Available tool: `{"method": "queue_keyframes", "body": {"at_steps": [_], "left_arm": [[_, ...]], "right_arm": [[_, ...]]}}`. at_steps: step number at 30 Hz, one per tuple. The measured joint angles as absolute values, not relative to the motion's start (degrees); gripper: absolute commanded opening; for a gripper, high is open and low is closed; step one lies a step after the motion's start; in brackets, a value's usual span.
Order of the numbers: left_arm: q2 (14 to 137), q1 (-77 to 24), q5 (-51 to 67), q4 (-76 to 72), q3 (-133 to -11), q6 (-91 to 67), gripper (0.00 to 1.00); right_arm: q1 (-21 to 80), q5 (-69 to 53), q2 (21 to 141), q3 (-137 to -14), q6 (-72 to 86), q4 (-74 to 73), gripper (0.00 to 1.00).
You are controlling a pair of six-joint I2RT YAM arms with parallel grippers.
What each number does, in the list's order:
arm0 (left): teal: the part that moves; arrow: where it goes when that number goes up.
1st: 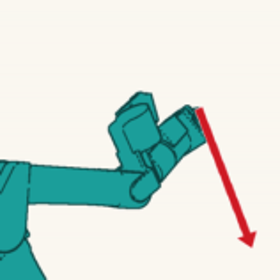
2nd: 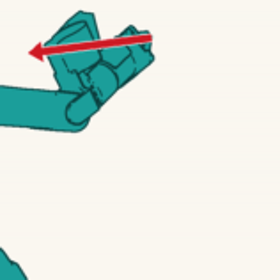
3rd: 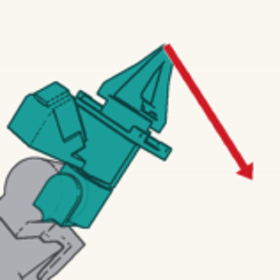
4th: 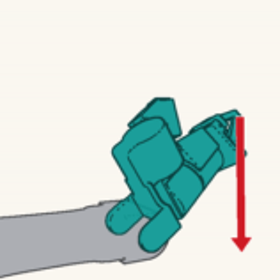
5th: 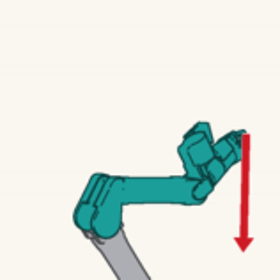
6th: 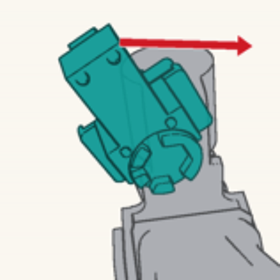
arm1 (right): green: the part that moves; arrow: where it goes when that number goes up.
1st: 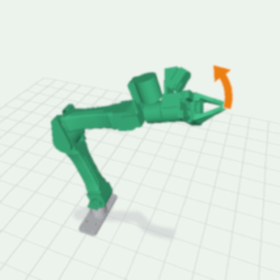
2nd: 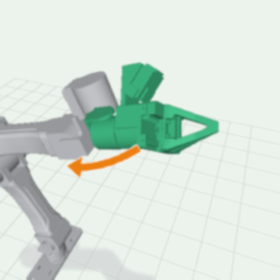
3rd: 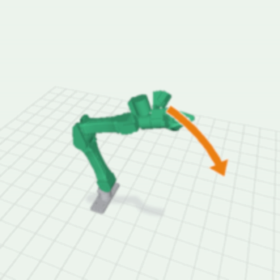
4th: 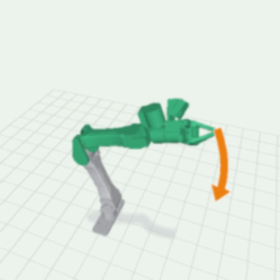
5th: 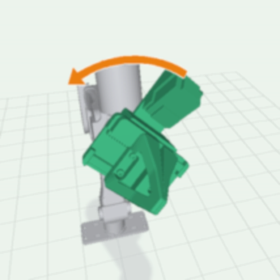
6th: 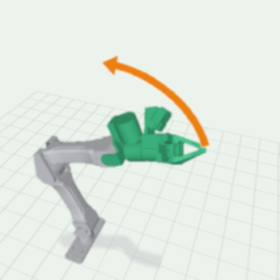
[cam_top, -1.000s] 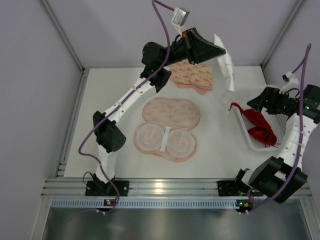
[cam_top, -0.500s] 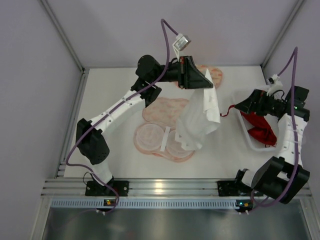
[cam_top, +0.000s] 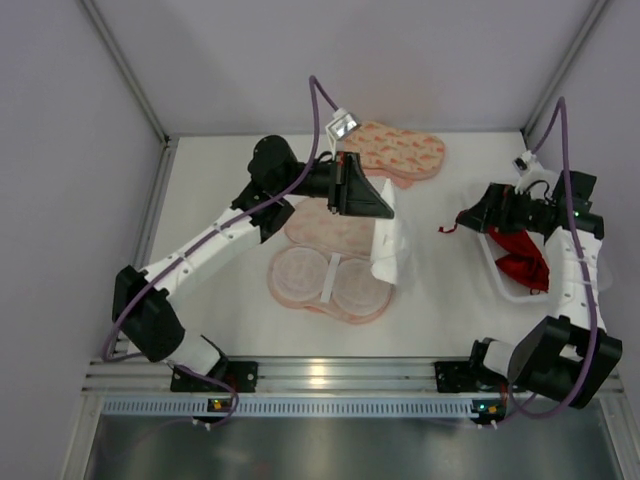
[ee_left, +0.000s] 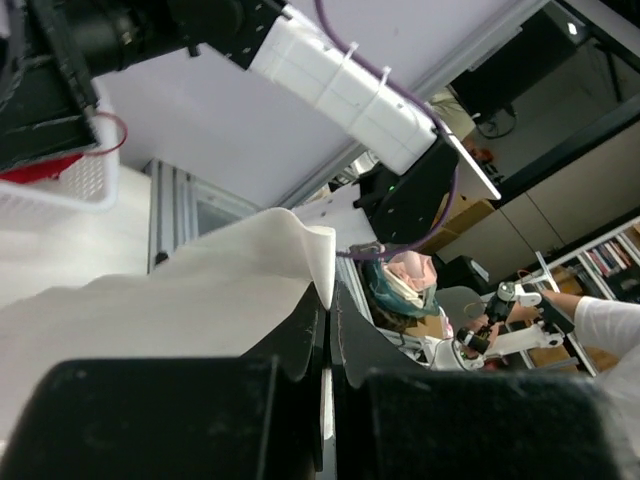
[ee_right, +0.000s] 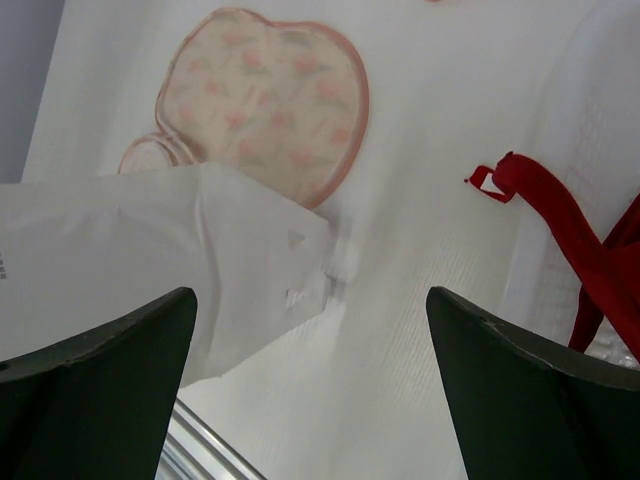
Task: Place the bra in the laundry bag and zip it closed
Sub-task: Place the bra in the laundry bag.
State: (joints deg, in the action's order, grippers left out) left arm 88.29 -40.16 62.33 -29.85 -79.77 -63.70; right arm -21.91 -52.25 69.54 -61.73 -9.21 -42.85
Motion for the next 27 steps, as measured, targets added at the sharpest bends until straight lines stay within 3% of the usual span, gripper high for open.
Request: {"method": "queue_keyframes", "body": {"at_steps": [8,14,20,27], "left_arm": [[81.4,-27.0,63.5,-8.0,-74.8,-49.3,0.00],[80.0,-13.5,62.1,14.4,-71.4,-32.5,0.00],[80.3,-6.2,59.4,33.2,-71.2,-14.7,0.00],[80.7,-5.0,54.5,42.1,-67.3,-2.2,0.00]], "right_arm": [[-16.2,-48.8,68.0,-57.0,-9.9,-42.5,0.99],[-10.1,-45.8,67.5,-52.1,-8.9,-40.1,0.93],[-1.2,-42.2,68.7,-50.2,-7.2,-37.4,0.88],[7.9,-38.7,74.2,-49.4,-6.2,-32.7,0.71]]}}
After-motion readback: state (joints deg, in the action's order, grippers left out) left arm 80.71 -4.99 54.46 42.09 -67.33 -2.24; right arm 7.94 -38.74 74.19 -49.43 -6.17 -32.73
